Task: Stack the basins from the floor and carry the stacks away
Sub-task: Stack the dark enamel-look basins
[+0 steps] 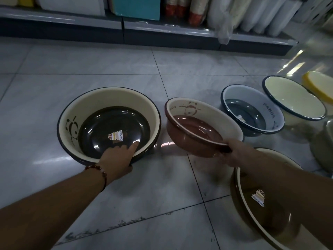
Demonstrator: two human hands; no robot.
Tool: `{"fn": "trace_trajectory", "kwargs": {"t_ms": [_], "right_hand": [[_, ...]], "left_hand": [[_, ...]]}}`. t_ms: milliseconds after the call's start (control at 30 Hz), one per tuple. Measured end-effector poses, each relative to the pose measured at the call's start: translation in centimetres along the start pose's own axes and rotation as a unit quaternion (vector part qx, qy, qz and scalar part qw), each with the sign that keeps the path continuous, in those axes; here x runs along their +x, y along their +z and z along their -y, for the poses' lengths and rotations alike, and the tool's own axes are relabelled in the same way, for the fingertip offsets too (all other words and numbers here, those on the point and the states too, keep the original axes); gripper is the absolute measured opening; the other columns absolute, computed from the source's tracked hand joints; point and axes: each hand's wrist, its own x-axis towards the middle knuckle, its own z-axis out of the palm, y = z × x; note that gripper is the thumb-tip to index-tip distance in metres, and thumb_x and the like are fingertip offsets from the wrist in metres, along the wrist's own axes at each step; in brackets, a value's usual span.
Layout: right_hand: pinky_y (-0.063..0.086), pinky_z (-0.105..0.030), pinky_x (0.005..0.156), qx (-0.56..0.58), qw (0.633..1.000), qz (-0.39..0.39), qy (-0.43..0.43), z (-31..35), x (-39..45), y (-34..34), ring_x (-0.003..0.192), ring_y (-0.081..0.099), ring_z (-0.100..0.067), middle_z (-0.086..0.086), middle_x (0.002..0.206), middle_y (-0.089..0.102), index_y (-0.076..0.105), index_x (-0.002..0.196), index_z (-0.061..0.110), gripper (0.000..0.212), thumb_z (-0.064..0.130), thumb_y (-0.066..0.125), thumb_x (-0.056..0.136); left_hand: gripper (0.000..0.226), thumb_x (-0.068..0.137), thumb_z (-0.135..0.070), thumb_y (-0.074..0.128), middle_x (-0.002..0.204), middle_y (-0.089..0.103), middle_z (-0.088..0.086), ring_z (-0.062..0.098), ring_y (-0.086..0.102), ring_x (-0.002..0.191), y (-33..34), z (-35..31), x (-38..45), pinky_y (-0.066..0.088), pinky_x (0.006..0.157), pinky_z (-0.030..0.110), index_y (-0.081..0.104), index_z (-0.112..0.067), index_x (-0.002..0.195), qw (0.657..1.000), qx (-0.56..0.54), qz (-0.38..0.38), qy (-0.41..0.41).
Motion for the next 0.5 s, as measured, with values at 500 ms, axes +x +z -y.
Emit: {"fn": "trace_trajectory", "kwargs": {"t_ms": [500], "right_hand": [[0.052,-0.022,0.041,0.108,0.982,0.095,-0.122,2.7,-2.7,2.0,0.046,0.064,-0.012,-0.003,0.056,0.065,0.057,0.086,0.013,0.008,0.007,0.053,0.091]], "left_hand": [[0.058,0.097,-0.063,0.039,0.122,0.062,0.002,0.022,0.062,0.109,-8.1,2.1,0.0,0.050,0.098,0.048,0.047,-0.026,0.141,0.723,-0.663,-0.029,-0.192]]}}
